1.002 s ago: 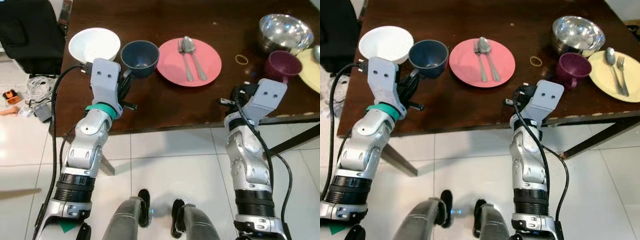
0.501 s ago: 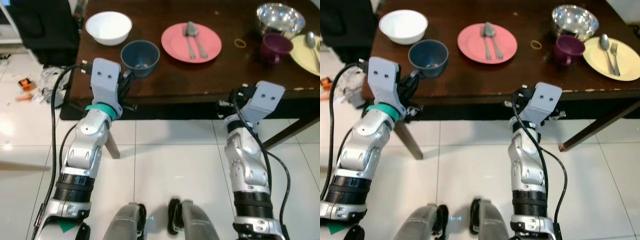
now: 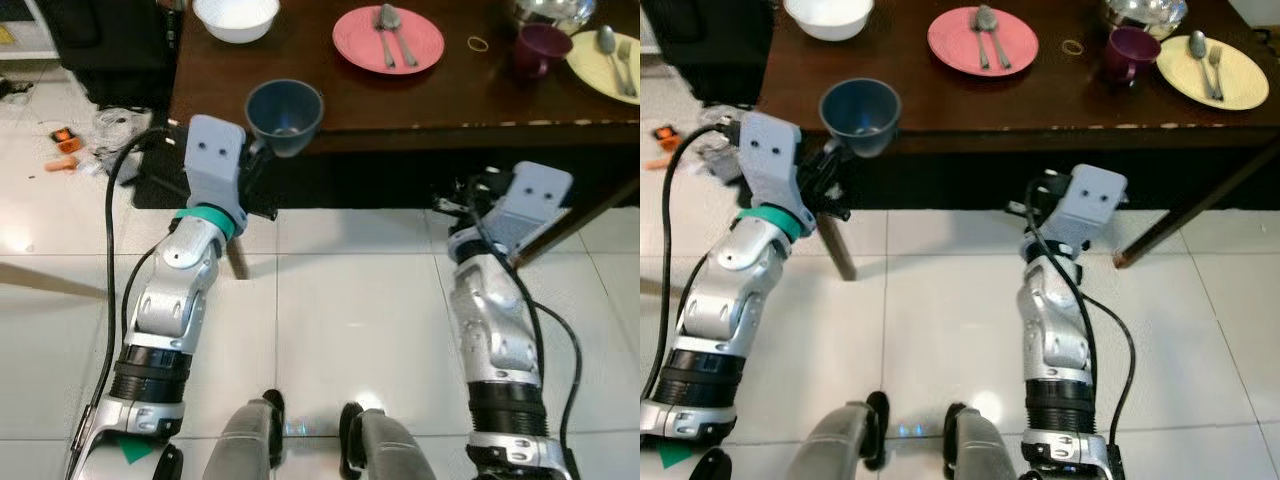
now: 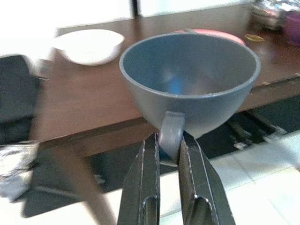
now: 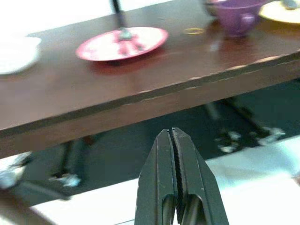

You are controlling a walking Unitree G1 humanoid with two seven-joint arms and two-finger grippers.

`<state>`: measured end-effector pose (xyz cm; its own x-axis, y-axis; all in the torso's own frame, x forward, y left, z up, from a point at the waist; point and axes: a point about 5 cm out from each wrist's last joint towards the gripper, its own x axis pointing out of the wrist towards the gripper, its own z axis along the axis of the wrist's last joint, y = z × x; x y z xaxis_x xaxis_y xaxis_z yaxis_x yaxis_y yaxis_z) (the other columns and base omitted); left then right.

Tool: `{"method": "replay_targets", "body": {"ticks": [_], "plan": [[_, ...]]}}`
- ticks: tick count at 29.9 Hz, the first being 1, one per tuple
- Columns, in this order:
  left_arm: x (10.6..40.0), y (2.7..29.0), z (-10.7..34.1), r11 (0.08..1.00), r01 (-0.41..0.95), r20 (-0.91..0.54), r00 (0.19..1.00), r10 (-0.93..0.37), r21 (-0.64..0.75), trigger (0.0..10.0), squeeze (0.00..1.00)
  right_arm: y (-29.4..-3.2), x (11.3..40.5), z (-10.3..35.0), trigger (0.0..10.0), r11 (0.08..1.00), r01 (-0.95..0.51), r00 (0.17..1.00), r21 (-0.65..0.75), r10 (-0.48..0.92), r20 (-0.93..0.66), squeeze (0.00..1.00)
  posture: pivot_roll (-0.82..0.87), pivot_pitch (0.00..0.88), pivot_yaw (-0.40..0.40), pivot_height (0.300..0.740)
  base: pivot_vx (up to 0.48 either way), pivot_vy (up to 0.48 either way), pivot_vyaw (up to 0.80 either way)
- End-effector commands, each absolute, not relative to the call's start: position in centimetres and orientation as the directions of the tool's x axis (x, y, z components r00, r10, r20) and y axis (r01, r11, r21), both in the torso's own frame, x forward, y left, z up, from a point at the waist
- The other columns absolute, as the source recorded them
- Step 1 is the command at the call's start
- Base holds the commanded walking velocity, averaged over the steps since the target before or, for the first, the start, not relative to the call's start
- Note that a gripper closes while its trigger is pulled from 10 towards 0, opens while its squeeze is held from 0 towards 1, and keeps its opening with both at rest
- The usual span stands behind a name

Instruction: Setting the table

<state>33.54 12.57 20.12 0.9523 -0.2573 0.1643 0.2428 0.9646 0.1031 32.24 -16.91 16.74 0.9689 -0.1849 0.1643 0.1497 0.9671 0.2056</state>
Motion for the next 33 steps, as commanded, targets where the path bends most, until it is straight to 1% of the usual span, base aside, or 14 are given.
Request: {"method": "replay_targets", "body": {"ticks": [1,3,6,15,33], "plan": [[33.5,12.73,19.64,0.966,0.236,0.147,0.957,-0.25,0.107,10.0,0.0,-17.07,32.12,16.37,10.0,0.966,0.158,0.971,0.203,-0.19,0.148,0.0,0.11,0.118,0.067,0.74,0.0,0.0,0.0],[33.51,12.73,19.6,0.966,0.236,0.144,0.957,-0.25,0.108,10.0,0.0,-17.04,32.13,16.36,10.0,0.967,0.156,0.971,0.201,-0.188,0.147,0.0,0.11,0.116,0.066,0.74,0.0,0.0,0.0],[33.54,12.72,19.52,0.965,0.237,0.138,0.958,-0.251,0.11,10.0,0.0,-17.0,32.16,16.29,10.0,0.97,0.145,0.974,0.194,-0.174,0.143,0.0,0.11,0.115,0.065,0.74,0.0,0.0,0.62],[33.68,12.74,19.26,0.966,0.229,0.123,0.962,-0.243,0.118,10.0,0.0,-17.01,32.12,16.32,10.0,0.971,0.117,0.978,0.209,-0.149,0.144,0.0,0.11,0.111,0.065,0.74,0.0,0.0,0.8],[33.76,12.81,19.0,0.968,0.216,0.109,0.967,-0.23,0.127,10.0,0.0,-17.01,32.11,16.29,10.0,0.97,0.115,0.979,0.214,-0.147,0.14,0.0,0.11,0.115,0.065,0.74,0.0,0.0,0.8]]}}
